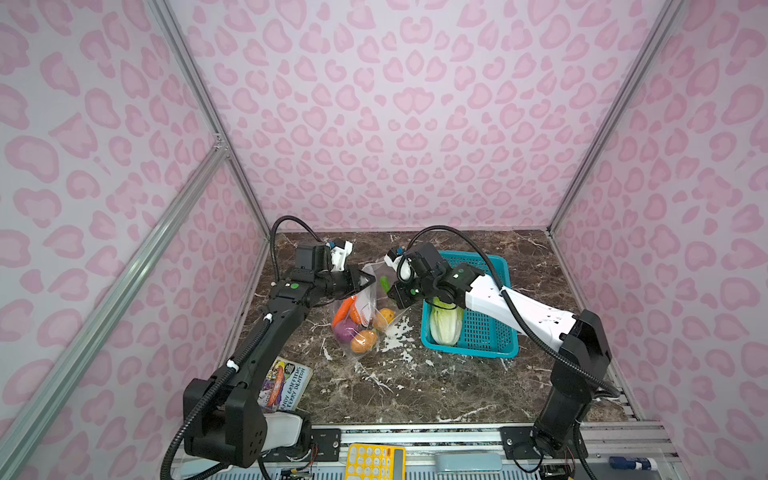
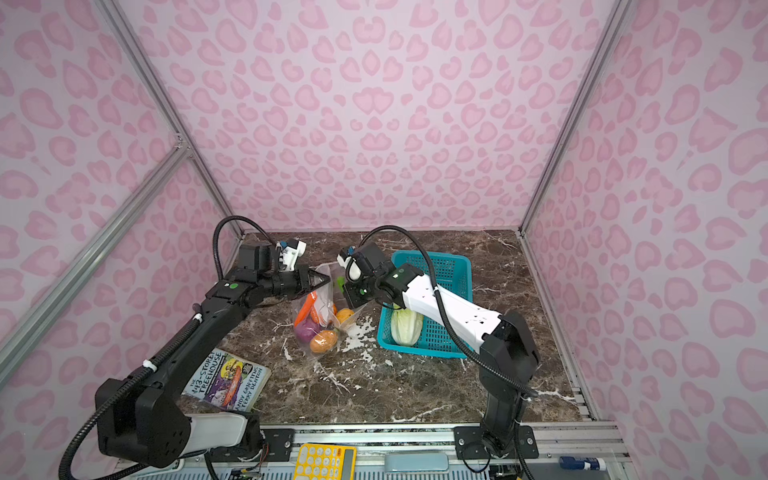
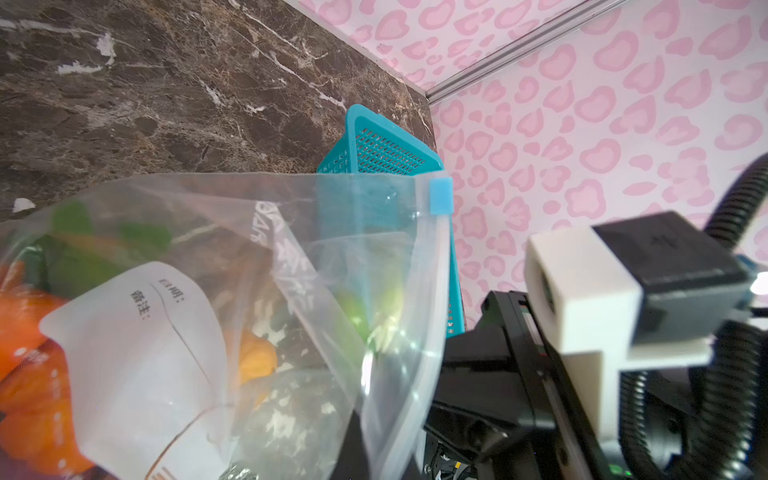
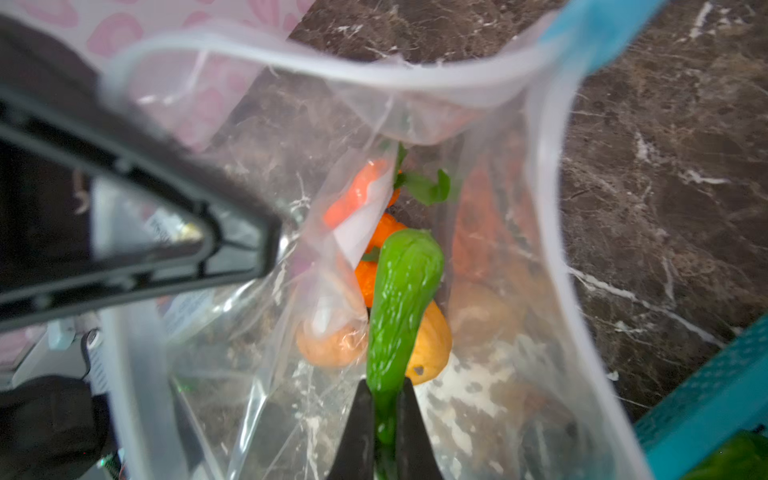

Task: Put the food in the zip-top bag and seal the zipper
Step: 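Carry the green pepper over the open bag with the right gripper, then release the green pepper into the bag by opening the right gripper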

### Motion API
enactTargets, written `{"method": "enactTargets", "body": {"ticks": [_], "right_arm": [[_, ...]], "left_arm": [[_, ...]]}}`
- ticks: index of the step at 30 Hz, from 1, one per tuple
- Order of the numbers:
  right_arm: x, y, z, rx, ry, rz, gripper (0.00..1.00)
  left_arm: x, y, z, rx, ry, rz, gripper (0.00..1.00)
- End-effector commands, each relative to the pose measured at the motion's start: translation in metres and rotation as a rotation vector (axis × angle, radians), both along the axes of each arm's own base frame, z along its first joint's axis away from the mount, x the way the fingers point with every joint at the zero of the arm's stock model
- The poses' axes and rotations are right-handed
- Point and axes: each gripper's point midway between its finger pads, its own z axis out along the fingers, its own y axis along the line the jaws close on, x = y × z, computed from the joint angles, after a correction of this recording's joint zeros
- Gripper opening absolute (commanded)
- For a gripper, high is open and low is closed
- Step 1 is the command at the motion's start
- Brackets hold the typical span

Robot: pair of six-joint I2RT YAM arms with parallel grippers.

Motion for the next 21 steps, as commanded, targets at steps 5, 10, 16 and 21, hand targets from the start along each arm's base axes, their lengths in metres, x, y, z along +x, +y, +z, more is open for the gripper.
{"method": "enactTargets", "body": {"ticks": [5, 10, 16, 21], "right_arm": [[0.029, 0.019, -0.009, 0.070, -0.003, -0.186, 0.02], [0.026, 0.025, -0.009, 0.072, -0.006, -0.181, 0.28], [0.023, 0.008, 0.033, 0.109, -0.101, -0.184, 0.53], [0.025, -0.035, 0.066, 0.105, -0.183, -0.247, 0.72]], "left_arm": [[0.001, 0.000, 0.006, -0.003, -0.029, 0.001, 0.03], [0.000, 0.000, 0.009, -0.004, -0.039, 0.002, 0.03], [0.000, 0.000, 0.009, -0.004, -0.038, 0.003, 0.03], [0.000, 0.000, 0.009, -0.006, -0.038, 0.004, 0.03]]}}
